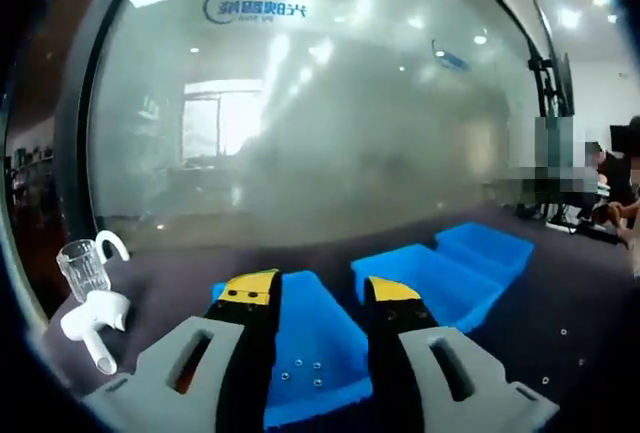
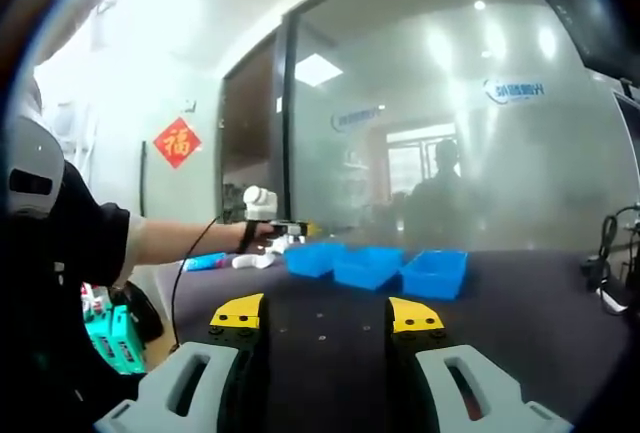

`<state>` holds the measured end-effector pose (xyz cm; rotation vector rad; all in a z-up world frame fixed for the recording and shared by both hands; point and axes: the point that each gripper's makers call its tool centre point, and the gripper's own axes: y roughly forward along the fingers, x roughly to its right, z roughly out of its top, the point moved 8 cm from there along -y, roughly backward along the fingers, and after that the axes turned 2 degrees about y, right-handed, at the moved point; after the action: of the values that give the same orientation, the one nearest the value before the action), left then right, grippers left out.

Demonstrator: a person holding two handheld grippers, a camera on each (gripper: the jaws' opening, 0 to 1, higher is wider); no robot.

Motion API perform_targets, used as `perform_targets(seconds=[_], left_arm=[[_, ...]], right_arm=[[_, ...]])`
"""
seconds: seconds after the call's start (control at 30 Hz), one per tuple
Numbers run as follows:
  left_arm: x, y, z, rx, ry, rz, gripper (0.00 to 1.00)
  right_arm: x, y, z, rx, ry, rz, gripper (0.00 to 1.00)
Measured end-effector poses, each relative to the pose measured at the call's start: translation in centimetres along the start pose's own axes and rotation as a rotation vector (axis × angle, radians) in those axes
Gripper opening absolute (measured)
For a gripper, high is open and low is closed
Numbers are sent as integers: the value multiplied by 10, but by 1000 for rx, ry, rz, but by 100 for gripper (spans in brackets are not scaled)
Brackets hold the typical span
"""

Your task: Sort the screws, nuts, and washers into the corresponding bins

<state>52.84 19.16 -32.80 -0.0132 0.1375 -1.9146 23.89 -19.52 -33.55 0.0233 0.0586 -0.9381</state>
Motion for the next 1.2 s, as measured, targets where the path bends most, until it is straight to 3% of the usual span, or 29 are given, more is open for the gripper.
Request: perform_targets(seconds=[0.3, 0.43, 0.6, 0.83, 1.2], left_arm=[[35, -38, 8, 57, -18, -117, 40], [50, -61, 2, 65, -11, -167, 42], [69, -95, -1, 87, -48, -241, 43], [104, -155, 1, 106, -17, -334, 47], [113, -224, -19, 98, -22, -420, 49]], right_arm=[[-2, 4, 1, 3, 0, 13, 42], [-3, 5, 1, 2, -1, 20, 42], [-4, 5, 2, 1, -6, 26, 42], [-4, 4, 4, -2, -15, 22, 43], [-3, 5, 4, -11, -22, 22, 43]])
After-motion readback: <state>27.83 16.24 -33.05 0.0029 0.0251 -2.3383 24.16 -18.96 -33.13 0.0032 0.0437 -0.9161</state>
